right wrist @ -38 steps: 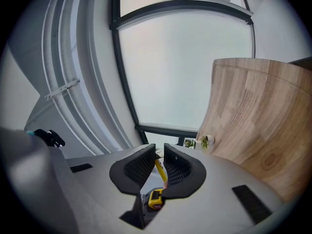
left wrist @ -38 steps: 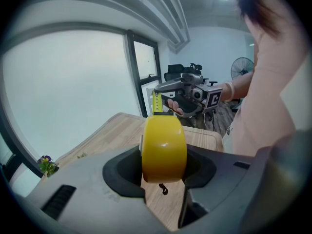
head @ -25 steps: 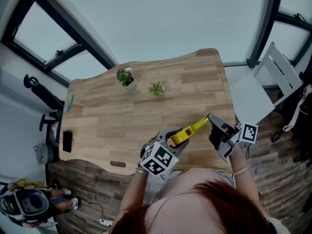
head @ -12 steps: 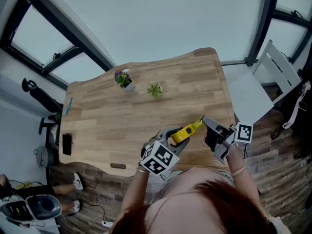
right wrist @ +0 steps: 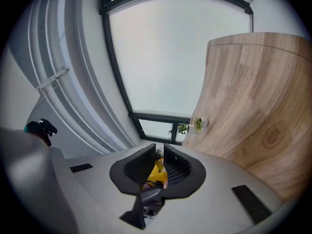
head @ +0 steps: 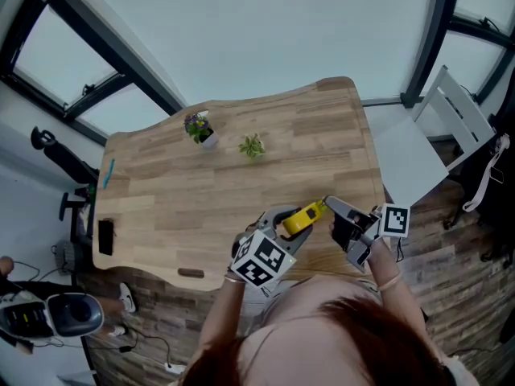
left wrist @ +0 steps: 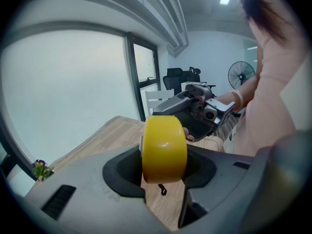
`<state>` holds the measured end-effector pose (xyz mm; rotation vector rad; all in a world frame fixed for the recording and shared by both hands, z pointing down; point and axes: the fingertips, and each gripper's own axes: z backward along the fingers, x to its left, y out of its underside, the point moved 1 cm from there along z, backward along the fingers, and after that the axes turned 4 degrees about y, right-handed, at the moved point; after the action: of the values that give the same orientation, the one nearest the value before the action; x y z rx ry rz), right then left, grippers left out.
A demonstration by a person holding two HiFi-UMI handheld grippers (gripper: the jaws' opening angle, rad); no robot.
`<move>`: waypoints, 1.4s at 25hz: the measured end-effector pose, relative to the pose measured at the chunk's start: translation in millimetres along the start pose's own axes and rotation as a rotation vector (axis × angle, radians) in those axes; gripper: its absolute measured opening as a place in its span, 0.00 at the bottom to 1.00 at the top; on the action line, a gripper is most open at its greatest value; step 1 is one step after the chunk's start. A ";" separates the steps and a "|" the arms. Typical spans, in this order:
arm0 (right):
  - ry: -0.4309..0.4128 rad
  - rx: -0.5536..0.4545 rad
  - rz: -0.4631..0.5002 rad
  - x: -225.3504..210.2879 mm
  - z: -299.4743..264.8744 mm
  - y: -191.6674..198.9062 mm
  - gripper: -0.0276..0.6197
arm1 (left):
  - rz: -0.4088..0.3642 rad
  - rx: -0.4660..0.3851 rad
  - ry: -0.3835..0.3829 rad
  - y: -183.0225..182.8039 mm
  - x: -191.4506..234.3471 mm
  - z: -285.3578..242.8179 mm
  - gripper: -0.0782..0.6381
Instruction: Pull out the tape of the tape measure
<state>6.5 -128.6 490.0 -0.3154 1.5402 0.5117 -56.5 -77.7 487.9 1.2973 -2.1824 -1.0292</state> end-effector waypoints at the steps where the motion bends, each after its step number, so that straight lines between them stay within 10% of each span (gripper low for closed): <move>1: 0.004 0.004 0.001 -0.5 -0.3 1.2 0.11 | 0.000 -0.001 0.001 0.2 -0.3 -0.4 0.34; 35: 0.125 0.017 0.103 -16.8 8.0 -5.5 0.11 | 0.037 0.001 -0.065 10.8 5.3 0.7 0.34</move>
<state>16.8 -131.2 506.2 -0.2598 1.6873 0.5677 -65.8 -78.8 495.5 1.2355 -2.2463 -1.0694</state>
